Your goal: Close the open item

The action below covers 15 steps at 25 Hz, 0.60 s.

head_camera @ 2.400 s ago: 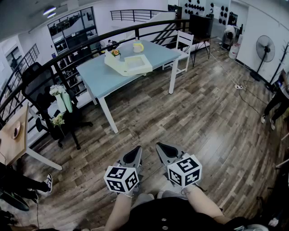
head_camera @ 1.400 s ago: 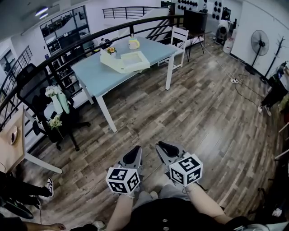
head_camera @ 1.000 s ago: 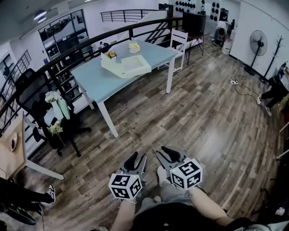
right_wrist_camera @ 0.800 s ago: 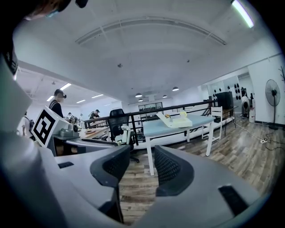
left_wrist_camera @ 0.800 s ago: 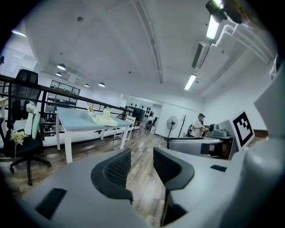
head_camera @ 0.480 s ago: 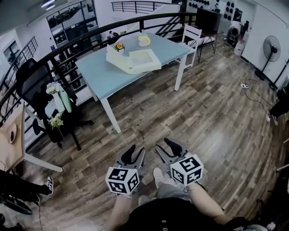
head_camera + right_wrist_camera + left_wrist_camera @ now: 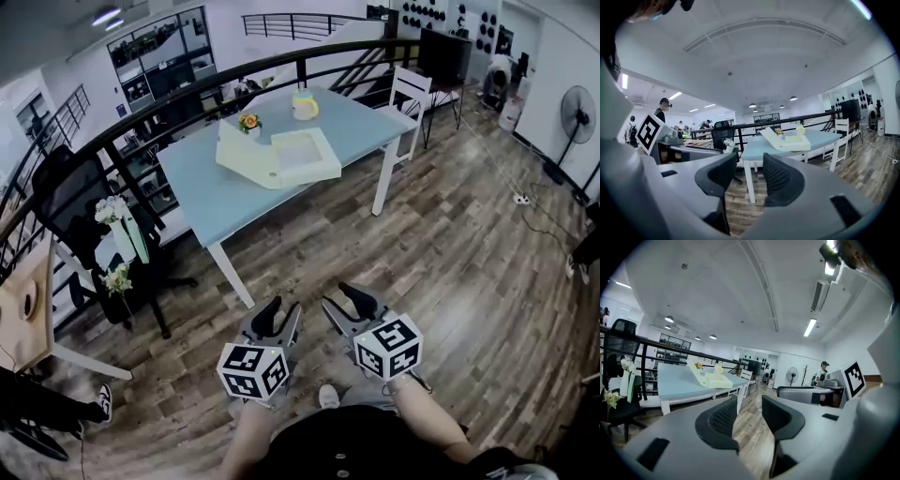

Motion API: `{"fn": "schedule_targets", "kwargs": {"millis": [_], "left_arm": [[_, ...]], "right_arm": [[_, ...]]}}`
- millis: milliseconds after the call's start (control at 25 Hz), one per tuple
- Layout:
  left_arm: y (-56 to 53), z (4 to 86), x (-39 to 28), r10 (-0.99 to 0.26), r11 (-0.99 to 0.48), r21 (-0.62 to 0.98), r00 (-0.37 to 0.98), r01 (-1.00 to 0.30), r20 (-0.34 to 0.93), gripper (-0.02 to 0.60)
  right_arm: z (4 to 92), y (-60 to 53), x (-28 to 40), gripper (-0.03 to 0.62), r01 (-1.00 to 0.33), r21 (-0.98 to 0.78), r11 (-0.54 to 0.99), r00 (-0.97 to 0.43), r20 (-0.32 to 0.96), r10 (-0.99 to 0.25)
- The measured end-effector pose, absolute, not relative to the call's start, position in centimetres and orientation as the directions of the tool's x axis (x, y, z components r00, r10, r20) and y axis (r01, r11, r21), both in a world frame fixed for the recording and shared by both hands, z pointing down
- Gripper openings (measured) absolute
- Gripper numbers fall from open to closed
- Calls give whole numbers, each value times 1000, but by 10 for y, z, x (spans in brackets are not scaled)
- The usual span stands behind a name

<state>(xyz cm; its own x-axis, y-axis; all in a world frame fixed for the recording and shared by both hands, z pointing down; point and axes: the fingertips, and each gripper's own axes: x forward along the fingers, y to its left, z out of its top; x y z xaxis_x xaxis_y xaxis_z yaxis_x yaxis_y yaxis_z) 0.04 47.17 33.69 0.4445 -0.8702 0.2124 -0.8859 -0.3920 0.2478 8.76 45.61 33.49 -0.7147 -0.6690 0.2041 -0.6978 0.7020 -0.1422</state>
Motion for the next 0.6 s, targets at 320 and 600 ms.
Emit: {"fn": "schedule_targets", "kwargs": {"millis": [320,600], "left_arm": [[417,346,6,-870,-370,261,431,-891,238,163],[387,365,10,-851,-369,293,448,-882,275,163]], "right_arm": [[343,405,81,164,-659,-176,731,-751,202,-628],[362,375,85,161,-667,-208,715,-744,234,-626]]}}
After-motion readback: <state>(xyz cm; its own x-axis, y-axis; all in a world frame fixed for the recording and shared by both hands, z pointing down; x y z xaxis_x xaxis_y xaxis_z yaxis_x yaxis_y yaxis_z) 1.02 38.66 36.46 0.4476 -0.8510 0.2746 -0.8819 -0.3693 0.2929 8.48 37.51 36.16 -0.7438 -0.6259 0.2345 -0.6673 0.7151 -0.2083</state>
